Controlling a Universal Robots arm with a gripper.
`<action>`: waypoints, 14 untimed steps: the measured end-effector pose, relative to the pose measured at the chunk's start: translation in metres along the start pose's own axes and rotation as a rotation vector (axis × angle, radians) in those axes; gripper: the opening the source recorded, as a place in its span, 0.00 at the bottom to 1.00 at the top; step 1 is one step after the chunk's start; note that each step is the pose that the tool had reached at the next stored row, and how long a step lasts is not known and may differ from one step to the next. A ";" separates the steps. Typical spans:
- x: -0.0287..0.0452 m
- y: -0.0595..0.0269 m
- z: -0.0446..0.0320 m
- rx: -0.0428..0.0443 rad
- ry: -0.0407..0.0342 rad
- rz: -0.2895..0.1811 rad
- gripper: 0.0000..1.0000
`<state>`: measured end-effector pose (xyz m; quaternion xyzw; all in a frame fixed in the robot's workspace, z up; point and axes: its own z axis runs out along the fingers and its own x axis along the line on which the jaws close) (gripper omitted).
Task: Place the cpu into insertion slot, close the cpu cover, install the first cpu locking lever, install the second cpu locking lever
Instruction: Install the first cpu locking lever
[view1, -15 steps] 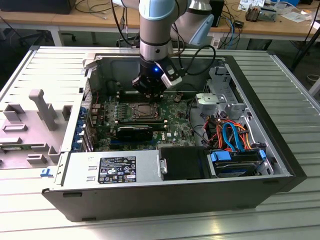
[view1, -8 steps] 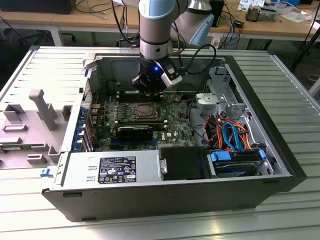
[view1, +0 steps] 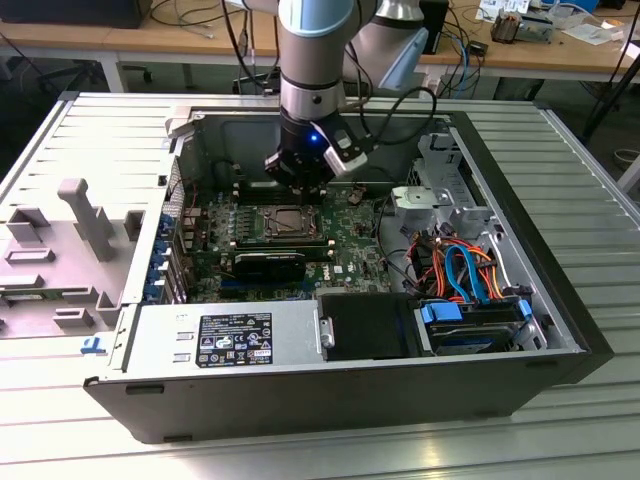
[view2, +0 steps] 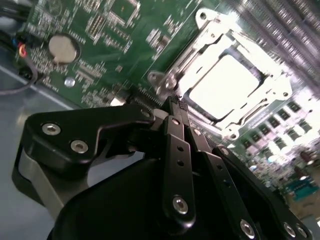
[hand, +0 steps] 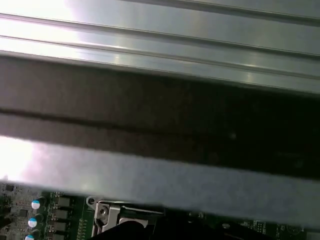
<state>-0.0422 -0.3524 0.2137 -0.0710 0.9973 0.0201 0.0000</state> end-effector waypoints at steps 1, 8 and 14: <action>0.0003 -0.0031 -0.0001 0.0001 0.0003 0.000 0.11; 0.0037 -0.0280 -0.0007 -0.0001 0.0006 0.000 0.11; 0.0031 -0.0285 -0.0181 0.0001 0.0007 0.000 0.11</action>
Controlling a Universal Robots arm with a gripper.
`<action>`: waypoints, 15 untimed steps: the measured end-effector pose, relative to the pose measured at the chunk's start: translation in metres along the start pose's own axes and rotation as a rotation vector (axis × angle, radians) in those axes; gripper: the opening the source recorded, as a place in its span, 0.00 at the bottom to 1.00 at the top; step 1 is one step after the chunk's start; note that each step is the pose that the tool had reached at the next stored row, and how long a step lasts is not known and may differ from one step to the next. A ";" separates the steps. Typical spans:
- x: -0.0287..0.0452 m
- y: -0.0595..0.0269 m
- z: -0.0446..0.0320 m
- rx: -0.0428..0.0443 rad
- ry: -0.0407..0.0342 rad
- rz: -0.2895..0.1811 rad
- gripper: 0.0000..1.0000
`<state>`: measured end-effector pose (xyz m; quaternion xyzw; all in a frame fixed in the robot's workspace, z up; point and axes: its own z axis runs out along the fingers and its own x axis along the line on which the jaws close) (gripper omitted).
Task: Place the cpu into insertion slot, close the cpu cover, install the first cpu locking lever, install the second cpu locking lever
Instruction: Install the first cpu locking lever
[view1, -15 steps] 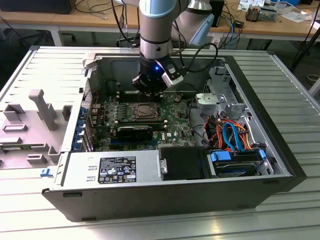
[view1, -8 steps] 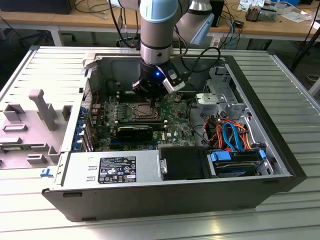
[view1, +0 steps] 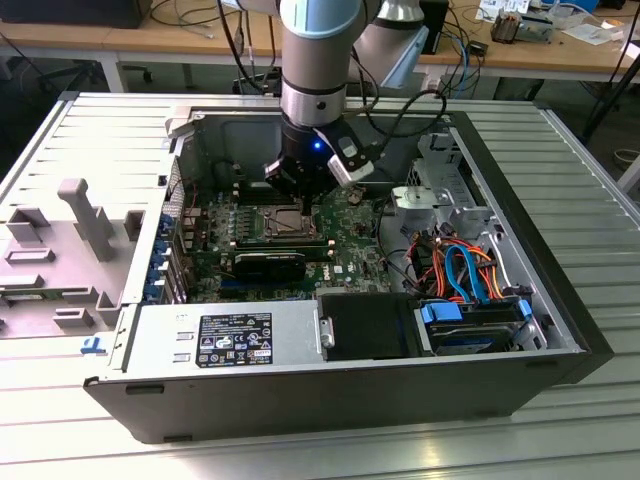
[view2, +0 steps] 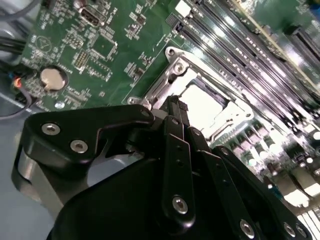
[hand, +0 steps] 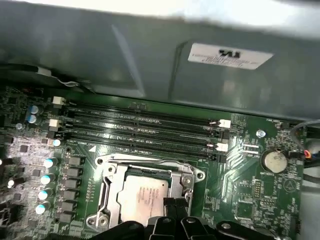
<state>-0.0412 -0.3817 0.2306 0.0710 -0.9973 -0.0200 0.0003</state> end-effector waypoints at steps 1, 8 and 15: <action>0.0000 0.0001 -0.0035 -0.0002 -0.0002 0.000 0.11; -0.0003 0.0011 -0.0278 -0.0004 -0.0001 0.000 0.11; -0.0003 0.0011 -0.0280 -0.0002 -0.0001 0.000 0.11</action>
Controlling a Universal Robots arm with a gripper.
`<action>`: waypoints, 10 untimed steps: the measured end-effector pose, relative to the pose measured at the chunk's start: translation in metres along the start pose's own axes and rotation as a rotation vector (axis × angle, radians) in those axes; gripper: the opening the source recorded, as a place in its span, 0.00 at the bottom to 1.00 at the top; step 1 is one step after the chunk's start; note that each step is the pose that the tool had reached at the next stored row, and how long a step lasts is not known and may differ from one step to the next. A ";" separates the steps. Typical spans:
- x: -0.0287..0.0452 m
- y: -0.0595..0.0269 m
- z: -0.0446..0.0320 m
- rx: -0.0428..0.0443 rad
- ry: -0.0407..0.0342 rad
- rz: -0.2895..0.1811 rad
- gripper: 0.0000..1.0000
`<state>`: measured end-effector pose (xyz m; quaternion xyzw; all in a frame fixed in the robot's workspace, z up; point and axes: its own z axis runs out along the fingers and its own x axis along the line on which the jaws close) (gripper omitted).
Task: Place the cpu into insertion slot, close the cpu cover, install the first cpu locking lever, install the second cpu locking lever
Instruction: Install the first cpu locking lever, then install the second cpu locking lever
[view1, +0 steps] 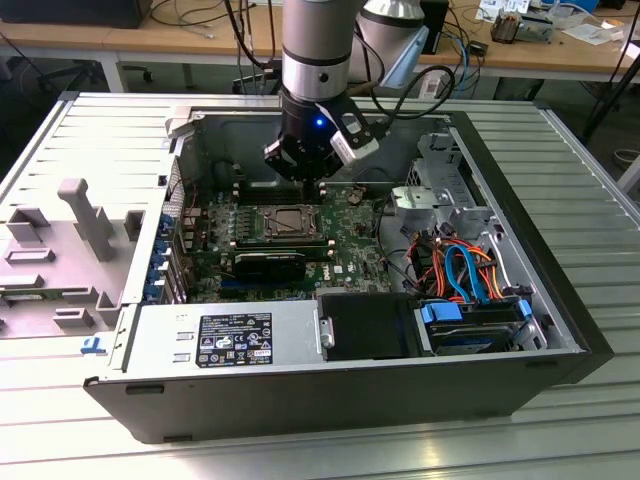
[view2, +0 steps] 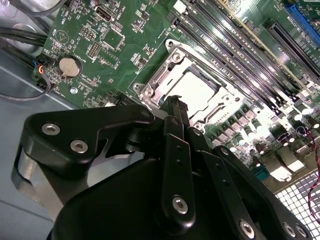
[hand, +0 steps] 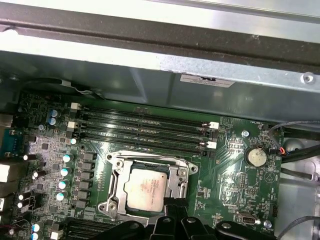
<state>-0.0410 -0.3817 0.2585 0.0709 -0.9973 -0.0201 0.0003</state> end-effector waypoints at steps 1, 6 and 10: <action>0.0000 0.0000 0.0000 0.0000 0.0001 0.000 0.11; 0.0005 -0.0046 -0.0001 0.0000 0.0001 0.000 0.11; -0.0003 -0.0116 0.0003 0.0000 0.0001 0.000 0.11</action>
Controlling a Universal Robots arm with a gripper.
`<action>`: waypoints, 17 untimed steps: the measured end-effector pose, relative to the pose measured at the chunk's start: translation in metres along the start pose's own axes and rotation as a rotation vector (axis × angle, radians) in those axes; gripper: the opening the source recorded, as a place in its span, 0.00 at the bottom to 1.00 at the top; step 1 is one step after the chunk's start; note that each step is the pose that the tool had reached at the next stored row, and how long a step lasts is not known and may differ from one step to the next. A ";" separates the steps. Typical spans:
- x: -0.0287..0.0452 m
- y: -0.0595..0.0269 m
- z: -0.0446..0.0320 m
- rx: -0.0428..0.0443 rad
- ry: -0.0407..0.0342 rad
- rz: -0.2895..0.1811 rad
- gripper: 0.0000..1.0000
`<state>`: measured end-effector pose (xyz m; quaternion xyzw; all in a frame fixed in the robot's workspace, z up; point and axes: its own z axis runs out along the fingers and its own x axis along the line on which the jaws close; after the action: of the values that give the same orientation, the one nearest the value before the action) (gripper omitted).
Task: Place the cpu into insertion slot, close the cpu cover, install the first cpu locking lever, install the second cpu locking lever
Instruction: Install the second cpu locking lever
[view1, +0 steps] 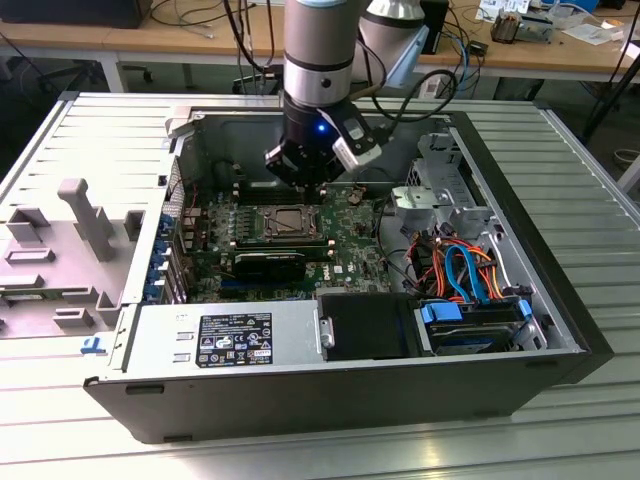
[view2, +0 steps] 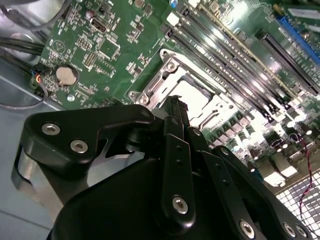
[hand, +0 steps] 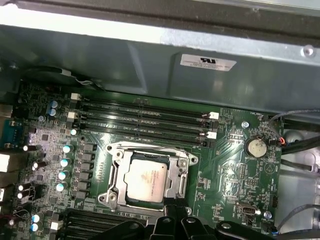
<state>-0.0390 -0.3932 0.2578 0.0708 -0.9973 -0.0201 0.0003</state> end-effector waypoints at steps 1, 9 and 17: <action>-0.0007 -0.0014 0.0001 0.0000 0.0000 0.000 0.11; -0.0071 -0.0095 0.0019 -0.0001 0.0005 0.000 0.11; -0.0096 -0.0356 0.0216 0.0014 0.0005 0.028 0.11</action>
<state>-0.0246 -0.4262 0.2348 0.0571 -0.9982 -0.0194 0.0008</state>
